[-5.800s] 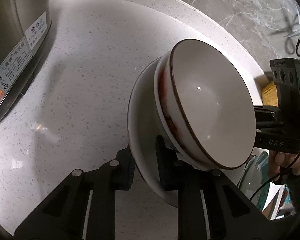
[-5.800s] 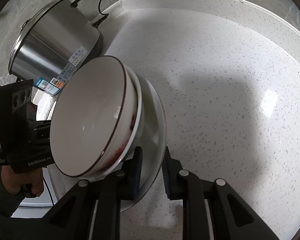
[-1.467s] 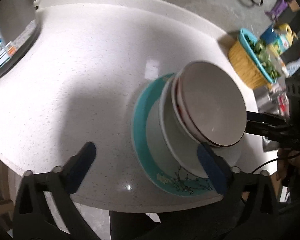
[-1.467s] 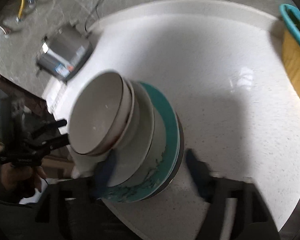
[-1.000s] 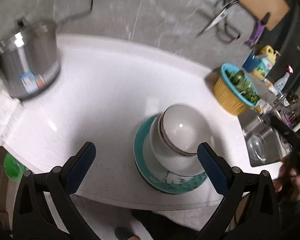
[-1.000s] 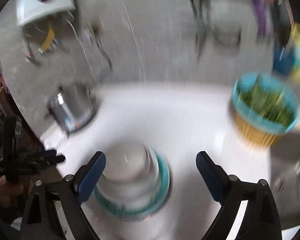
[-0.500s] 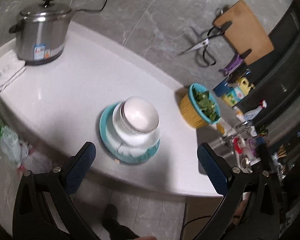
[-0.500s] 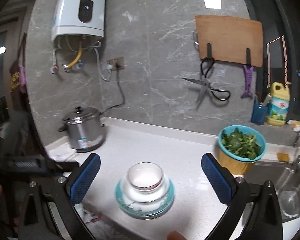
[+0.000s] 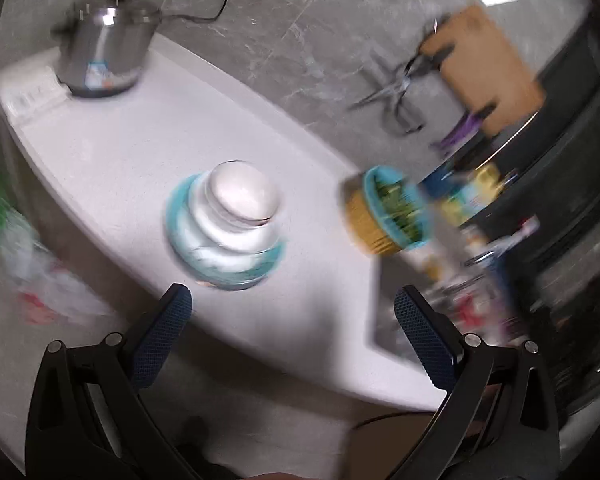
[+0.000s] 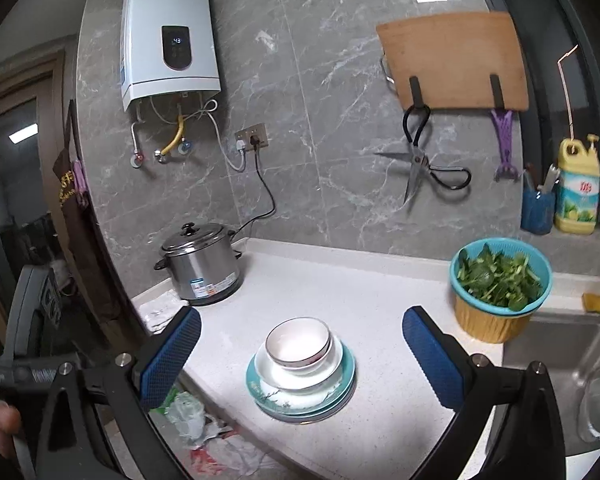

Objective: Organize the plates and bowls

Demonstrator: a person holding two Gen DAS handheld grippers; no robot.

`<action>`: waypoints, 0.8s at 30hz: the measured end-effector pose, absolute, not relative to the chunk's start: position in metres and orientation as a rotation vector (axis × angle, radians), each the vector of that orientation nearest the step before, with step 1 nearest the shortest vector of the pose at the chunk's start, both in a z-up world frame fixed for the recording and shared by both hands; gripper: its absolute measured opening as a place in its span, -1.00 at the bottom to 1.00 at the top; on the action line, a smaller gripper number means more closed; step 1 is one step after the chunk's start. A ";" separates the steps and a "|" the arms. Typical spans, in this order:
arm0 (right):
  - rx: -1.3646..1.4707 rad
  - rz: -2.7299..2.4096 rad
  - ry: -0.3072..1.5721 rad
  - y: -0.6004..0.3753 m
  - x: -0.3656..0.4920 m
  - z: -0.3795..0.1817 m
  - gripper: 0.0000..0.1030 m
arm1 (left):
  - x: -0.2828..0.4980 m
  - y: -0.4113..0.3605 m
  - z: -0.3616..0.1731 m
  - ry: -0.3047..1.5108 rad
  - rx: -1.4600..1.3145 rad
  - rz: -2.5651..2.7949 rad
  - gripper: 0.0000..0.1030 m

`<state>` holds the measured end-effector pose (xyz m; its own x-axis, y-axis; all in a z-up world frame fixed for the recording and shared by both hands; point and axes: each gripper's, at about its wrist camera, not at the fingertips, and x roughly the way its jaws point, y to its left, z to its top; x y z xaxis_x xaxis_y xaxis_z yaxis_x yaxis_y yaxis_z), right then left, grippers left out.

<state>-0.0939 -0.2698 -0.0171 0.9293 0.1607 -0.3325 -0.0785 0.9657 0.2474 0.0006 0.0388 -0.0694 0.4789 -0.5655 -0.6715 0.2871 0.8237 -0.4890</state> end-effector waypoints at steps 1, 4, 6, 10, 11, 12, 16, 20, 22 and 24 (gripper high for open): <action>0.234 0.129 0.362 -0.271 -0.093 -0.018 1.00 | -0.008 0.032 -0.066 0.918 -0.252 -0.452 0.99; 0.220 0.121 0.413 -0.271 -0.087 -0.020 1.00 | -0.033 0.012 -0.059 0.886 -0.072 -0.256 1.00; 0.228 0.136 0.443 -0.269 -0.084 -0.021 1.00 | -0.046 0.005 -0.056 0.882 -0.023 -0.193 1.00; 0.185 0.093 0.470 -0.254 -0.088 -0.012 1.00 | -0.065 -0.001 -0.048 0.869 -0.012 -0.176 1.00; 0.180 0.081 0.467 -0.251 -0.090 -0.009 1.00 | -0.069 -0.001 -0.044 0.854 -0.008 -0.174 1.00; 0.182 0.072 0.466 -0.249 -0.093 -0.007 1.00 | -0.072 0.000 -0.040 0.838 -0.005 -0.166 1.00; 0.176 0.034 0.497 -0.238 -0.100 0.002 1.00 | -0.082 0.005 -0.021 0.783 0.009 -0.141 1.00; 0.164 -0.023 0.537 -0.229 -0.102 -0.001 1.00 | -0.082 0.004 -0.013 0.800 0.038 -0.118 1.00; 0.148 -0.058 0.569 -0.225 -0.101 -0.005 1.00 | -0.077 0.007 -0.011 0.803 0.021 -0.119 1.00; 0.157 -0.072 0.585 -0.222 -0.103 -0.008 1.00 | -0.077 0.008 -0.008 0.795 0.022 -0.120 1.00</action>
<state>-0.1032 -0.2222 -0.0078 0.8315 -0.0234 -0.5550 0.1125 0.9855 0.1269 -0.0766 0.0076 -0.0077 0.6941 -0.0995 -0.7130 0.1160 0.9929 -0.0256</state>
